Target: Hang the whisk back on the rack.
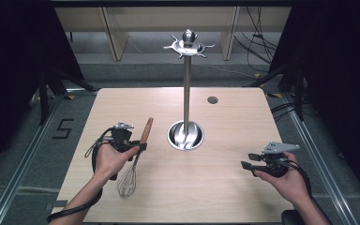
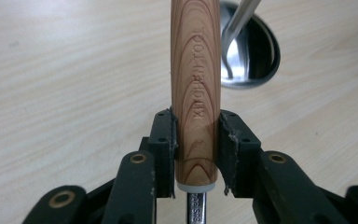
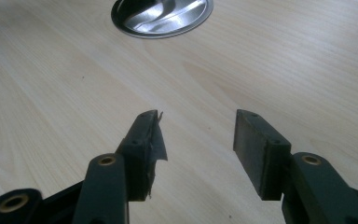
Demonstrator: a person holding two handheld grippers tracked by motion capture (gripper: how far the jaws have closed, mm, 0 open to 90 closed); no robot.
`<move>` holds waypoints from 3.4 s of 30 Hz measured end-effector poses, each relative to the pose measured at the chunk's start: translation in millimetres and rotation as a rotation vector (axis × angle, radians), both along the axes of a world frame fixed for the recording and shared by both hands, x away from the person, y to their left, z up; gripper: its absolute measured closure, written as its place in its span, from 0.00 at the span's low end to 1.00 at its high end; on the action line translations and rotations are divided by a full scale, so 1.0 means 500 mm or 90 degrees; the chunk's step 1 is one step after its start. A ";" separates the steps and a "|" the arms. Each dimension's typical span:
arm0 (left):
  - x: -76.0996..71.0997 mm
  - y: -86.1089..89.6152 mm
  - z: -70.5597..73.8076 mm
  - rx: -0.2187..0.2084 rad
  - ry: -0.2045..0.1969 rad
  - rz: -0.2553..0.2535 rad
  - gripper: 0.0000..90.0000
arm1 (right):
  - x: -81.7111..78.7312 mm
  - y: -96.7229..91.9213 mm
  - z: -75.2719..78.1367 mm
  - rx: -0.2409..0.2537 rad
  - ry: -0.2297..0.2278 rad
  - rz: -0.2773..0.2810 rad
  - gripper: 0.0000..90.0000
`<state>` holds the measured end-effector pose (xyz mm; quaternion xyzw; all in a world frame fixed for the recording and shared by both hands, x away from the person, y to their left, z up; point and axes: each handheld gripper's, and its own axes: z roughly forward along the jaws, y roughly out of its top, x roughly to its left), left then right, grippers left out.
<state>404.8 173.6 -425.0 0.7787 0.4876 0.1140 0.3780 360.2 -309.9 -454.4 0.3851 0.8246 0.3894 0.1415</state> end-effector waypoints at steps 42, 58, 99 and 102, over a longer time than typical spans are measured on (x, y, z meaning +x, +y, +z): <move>-0.085 -0.084 0.114 -0.147 -0.359 -0.003 0.76 | 0.000 0.000 0.001 0.002 -0.004 -0.002 0.57; -0.087 -0.109 0.147 -0.169 -0.403 -0.005 0.76 | 0.000 -0.001 0.001 -0.001 -0.003 -0.003 0.57; -0.082 -0.156 0.215 -0.186 -0.468 0.048 0.76 | -0.001 0.001 -0.002 0.015 0.009 -0.010 0.57; -0.080 -0.160 0.217 -0.186 -0.468 0.046 0.76 | 0.001 -0.001 -0.001 0.007 -0.003 -0.004 0.57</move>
